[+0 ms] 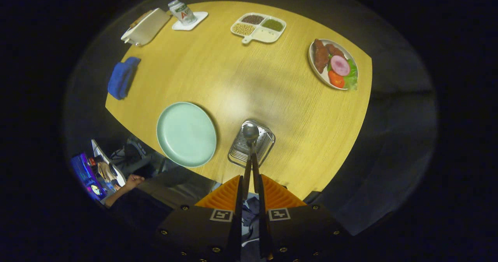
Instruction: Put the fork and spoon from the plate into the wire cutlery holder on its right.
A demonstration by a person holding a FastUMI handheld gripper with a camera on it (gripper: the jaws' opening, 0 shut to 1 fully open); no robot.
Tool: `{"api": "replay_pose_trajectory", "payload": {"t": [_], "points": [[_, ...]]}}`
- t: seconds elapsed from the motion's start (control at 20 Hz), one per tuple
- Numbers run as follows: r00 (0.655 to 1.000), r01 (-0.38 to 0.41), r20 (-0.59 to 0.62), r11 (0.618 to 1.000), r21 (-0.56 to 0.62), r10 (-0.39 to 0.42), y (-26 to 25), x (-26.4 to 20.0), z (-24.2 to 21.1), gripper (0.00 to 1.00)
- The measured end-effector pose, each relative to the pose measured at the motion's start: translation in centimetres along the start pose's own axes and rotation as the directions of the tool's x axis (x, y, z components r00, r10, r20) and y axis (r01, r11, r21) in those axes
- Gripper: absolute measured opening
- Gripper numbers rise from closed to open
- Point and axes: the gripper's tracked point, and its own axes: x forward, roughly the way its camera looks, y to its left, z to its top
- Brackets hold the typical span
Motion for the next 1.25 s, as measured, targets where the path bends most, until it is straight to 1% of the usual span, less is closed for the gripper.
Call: {"api": "replay_pose_trajectory", "payload": {"t": [0.05, 0.1, 0.15, 0.2, 0.3, 0.35, 0.4, 0.55, 0.7, 0.75, 0.85, 0.9, 0.95, 1.0, 1.05, 1.1, 1.15, 1.2, 1.25], "points": [[0.995, -0.001, 0.096, 1.0, 0.025, -0.001, 0.7, -0.9, 0.5, 0.19], [0.978, -0.002, 0.207, 0.999, 0.044, -0.007, 1.5, -1.5, 1.6, 0.19], [0.938, 0.019, 0.343, 0.998, 0.061, -0.039, 1.8, -2.3, 2.5, 0.19], [0.892, 0.047, 0.447, 0.996, 0.072, -0.074, 2.1, -3.3, 3.0, 0.19], [0.802, 0.07, 0.584, 0.99, 0.122, -0.128, 3.2, -4.9, 2.7, 0.19], [0.74, 0.068, 0.657, 0.987, 0.143, -0.146, 4.3, -6.1, 2.7, 0.19], [0.687, 0.063, 0.708, 0.984, 0.168, -0.165, 5.0, -6.4, 2.5, 0.19], [0.472, -0.014, 0.86, 0.974, 0.225, -0.193, 7.9, -9.2, 1.7, 0.19], [0.258, -0.025, 0.94, 0.971, 0.236, -0.222, 9.8, -13.5, 1.0, 0.19], [0.197, -0.013, 0.951, 0.969, 0.245, -0.238, 10.1, -14.7, 0.9, 0.19], [0.099, 0.005, 0.965, 0.97, 0.244, -0.243, 11.1, -16.9, 0.5, 0.19], [0.061, 0.018, 0.967, 0.969, 0.246, -0.247, 11.4, -17.7, 0.4, 0.19], [0.031, 0.036, 0.967, 0.967, 0.251, -0.252, 11.6, -18.2, 0.3, 0.19], [0.018, 0.044, 0.966, 0.966, 0.256, -0.257, 11.7, -18.2, 0.2, 0.19], [0.022, 0.039, 0.963, 0.963, 0.266, -0.267, 11.9, -17.6, 0.3, 0.19], [0.039, 0.035, 0.962, 0.963, 0.268, -0.269, 12.2, -16.8, 0.2, 0.2], [0.048, 0.026, 0.965, 0.966, 0.259, -0.26, 12.7, -16.5, 0.6, 0.33], [0.053, 0.034, 0.967, 0.968, 0.247, -0.249, 13.0, -16.2, 0.8, 0.33], [0.046, 0.045, 0.968, 0.969, 0.243, -0.245, 13.3, -16.0, 0.7, 0.33]]}}
